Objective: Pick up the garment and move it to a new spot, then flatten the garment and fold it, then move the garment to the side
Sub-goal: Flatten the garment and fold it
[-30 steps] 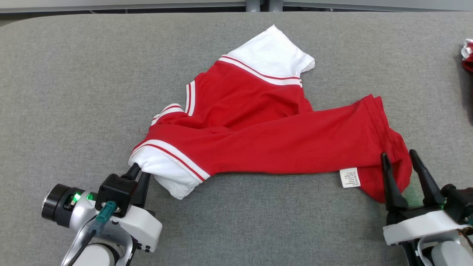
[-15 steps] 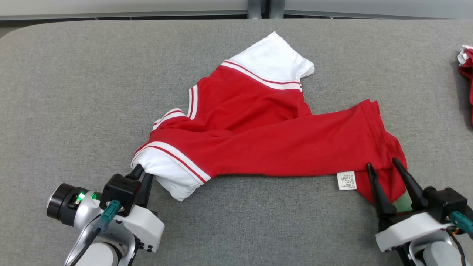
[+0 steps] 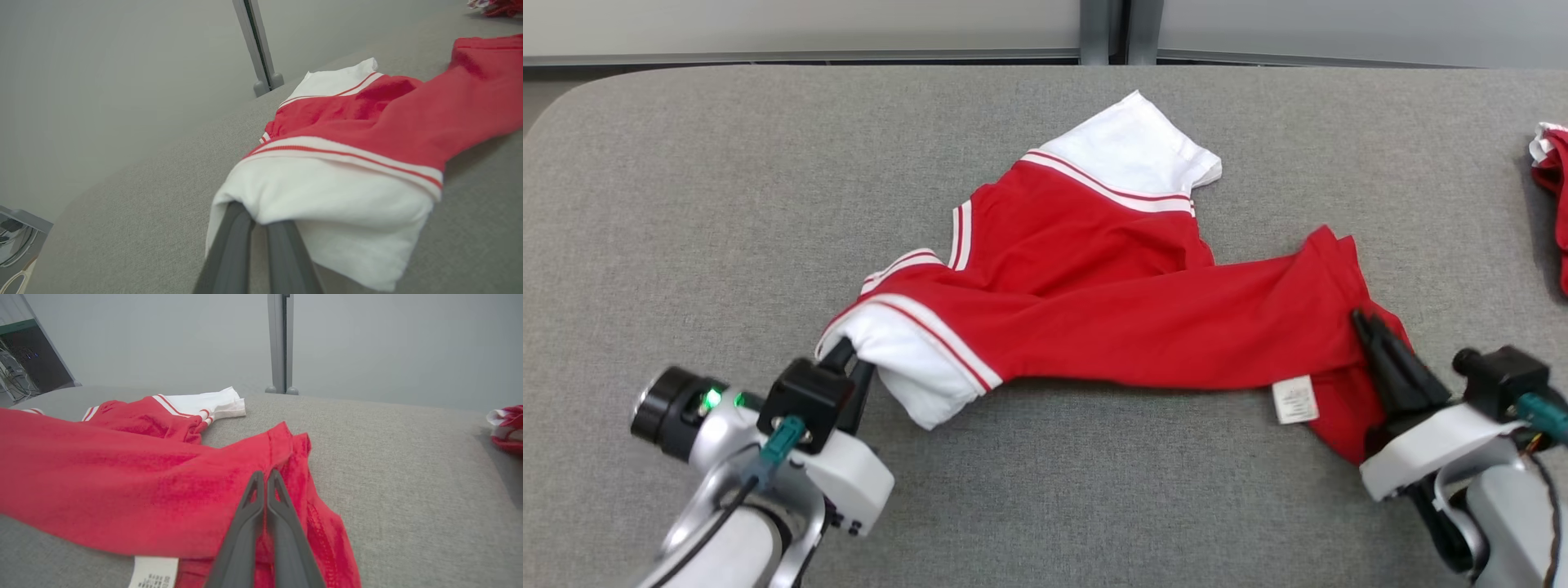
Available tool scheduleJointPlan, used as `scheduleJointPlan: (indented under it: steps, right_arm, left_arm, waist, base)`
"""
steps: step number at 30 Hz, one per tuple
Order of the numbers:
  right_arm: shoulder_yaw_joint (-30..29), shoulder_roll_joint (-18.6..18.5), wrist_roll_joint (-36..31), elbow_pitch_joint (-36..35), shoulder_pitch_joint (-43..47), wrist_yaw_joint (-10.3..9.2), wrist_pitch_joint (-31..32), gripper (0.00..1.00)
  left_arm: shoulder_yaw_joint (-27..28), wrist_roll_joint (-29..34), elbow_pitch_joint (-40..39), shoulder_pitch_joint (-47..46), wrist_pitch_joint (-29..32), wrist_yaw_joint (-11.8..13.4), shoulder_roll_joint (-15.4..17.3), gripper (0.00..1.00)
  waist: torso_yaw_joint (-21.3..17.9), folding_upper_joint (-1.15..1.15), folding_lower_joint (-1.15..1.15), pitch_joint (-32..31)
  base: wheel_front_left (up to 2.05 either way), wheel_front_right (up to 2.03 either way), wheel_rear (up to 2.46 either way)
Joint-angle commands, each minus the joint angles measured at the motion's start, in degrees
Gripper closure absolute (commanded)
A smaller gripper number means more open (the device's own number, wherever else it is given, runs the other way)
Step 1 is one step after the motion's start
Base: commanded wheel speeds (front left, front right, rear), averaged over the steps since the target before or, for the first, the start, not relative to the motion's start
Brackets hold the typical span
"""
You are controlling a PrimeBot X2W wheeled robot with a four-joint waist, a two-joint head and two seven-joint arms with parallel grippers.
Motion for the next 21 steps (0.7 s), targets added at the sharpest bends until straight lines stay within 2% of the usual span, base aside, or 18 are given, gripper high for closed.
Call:
scheduleJointPlan:
  steps: [1, 4, 9, 14, 18, 21]
  right_arm:
    - [0.17, -0.69, 0.58, -0.54, -0.62, -0.14, 0.0, 1.0]
    - [0.13, -2.68, 3.39, -2.62, -2.84, -0.14, 0.0, 1.0]
    - [-0.93, -6.43, 12.31, -7.55, -7.8, -0.14, 0.0, 1.0]
    - [-0.31, -10.45, 20.79, -10.97, -15.24, -0.14, 2.24, 1.0]
    - [0.2, -13.3, 25.35, -12.93, -20.21, -0.14, 3.02, 1.0]
    - [2.43, -15.76, 29.89, -14.9, -18.94, -0.13, 6.19, 1.0]
  left_arm:
    - [0.05, 0.43, -0.45, -1.64, 0.27, -0.57, 0.37, 1.0]
    - [0.12, -0.89, -2.11, -4.96, 2.06, -3.07, 0.6, 1.0]
    - [2.59, -5.18, -4.93, -13.82, 5.24, -8.07, 0.64, 1.0]
    - [4.83, -11.3, -2.25, -23.42, 9.81, -12.78, -1.21, 1.0]
    - [5.93, -14.34, 1.11, -29.3, 11.86, -15.0, -2.5, 1.0]
    - [5.18, -17.06, 2.45, -28.76, 13.84, -16.14, -3.66, 1.0]
  waist:
    - [0.02, 0.0, 0.0, -0.09]
    - [-0.15, 0.0, 0.0, -0.24]
    - [-1.1, 0.0, 0.0, -0.52]
    - [-2.34, 0.0, 0.0, -0.69]
    - [-3.2, 0.0, 0.0, -0.88]
    - [-3.46, 0.0, 0.0, -1.18]
  base:
    - [0.0, 0.0, 0.0]
    - [0.0, 0.0, 0.0]
    - [0.0, 0.0, 0.0]
    - [0.0, 0.0, 0.0]
    - [0.0, 0.0, 0.0]
    - [0.0, 0.0, 0.0]
